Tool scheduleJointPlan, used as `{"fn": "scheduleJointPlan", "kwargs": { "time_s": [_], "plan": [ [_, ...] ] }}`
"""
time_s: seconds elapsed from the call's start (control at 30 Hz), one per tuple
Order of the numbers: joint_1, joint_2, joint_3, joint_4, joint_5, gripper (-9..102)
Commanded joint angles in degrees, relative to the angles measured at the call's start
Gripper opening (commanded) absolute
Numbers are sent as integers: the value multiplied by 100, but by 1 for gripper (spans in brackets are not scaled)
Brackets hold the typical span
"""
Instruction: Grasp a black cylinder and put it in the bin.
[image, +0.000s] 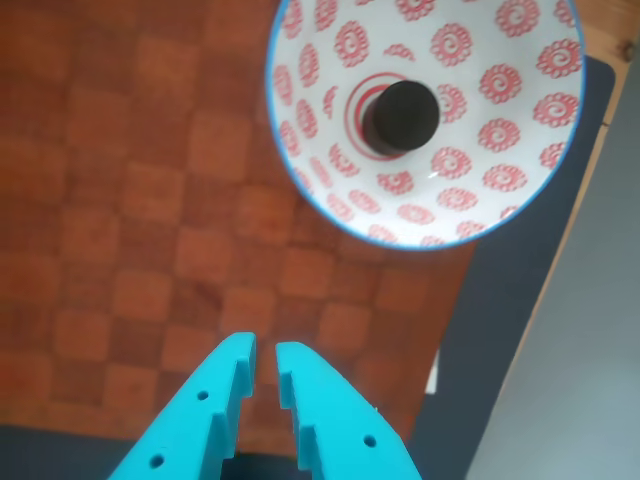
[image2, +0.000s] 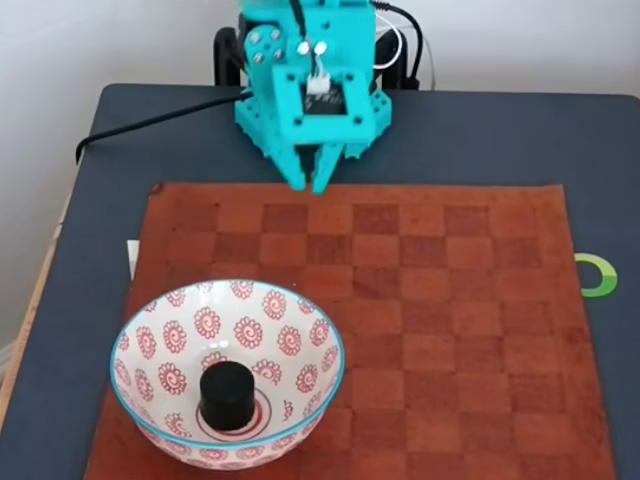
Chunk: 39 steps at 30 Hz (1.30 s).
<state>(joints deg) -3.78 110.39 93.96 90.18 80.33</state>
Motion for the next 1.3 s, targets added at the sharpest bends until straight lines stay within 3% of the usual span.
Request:
{"fn": "scheduleJointPlan", "kwargs": {
  "time_s": [0.0, 0.63, 1.27],
  "plan": [
    [-334, 422, -105, 255, 264, 0],
    [-1995, 3612, 3006, -105, 2285, 0],
    [-2531, 6038, 6363, -1723, 2479, 0]
  ]
}}
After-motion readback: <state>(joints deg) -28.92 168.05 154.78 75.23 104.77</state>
